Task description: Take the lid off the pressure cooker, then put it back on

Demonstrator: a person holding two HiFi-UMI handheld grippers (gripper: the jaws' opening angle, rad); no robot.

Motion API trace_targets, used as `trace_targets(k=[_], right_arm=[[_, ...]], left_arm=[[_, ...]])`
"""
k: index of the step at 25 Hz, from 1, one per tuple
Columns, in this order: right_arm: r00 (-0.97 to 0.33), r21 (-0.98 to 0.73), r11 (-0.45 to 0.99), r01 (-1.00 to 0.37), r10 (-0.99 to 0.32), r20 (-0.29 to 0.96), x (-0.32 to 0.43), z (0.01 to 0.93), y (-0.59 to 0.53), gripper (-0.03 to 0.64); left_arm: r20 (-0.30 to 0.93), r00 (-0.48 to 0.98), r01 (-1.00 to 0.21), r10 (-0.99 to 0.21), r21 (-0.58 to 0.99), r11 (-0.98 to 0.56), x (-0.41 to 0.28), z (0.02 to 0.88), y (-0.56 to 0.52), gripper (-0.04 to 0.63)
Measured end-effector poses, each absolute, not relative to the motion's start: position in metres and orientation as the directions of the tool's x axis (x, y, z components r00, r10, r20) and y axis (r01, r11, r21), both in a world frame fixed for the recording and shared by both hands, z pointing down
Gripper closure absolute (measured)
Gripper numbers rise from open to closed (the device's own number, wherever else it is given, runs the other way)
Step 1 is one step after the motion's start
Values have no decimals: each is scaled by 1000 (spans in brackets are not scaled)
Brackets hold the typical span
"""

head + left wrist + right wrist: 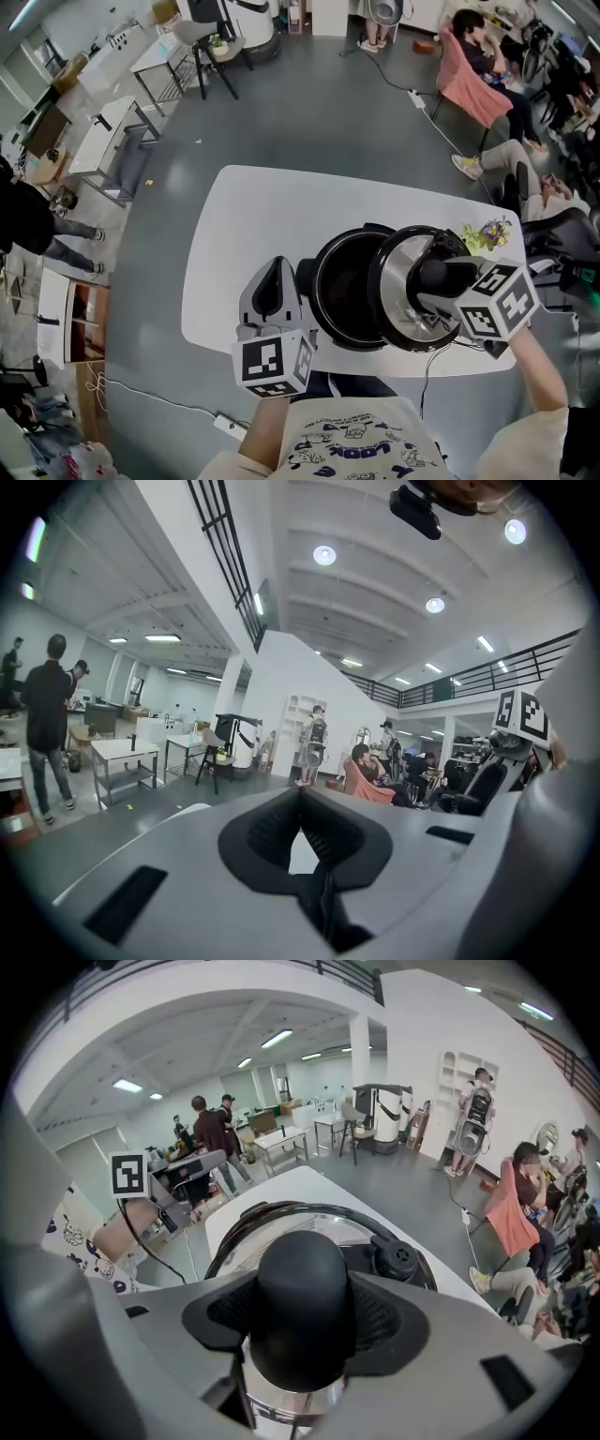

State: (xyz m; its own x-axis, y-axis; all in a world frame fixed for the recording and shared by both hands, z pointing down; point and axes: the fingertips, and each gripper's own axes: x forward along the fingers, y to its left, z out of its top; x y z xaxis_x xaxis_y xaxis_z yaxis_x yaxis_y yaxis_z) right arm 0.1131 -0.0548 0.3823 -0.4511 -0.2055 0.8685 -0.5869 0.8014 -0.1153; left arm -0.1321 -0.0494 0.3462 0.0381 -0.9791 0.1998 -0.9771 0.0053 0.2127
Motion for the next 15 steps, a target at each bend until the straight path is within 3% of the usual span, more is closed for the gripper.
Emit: trace_targets(k=[12, 15], right_arm=[[-463, -123, 840, -529, -164, 871, 46, 393, -48, 324], [-460, -121, 842, -526, -162, 873, 36, 395, -49, 324]], left_arm=[[265, 49, -953, -963, 300, 34, -175, 380, -45, 576], [278, 67, -942, -958, 333, 31, -178, 388, -49, 527]])
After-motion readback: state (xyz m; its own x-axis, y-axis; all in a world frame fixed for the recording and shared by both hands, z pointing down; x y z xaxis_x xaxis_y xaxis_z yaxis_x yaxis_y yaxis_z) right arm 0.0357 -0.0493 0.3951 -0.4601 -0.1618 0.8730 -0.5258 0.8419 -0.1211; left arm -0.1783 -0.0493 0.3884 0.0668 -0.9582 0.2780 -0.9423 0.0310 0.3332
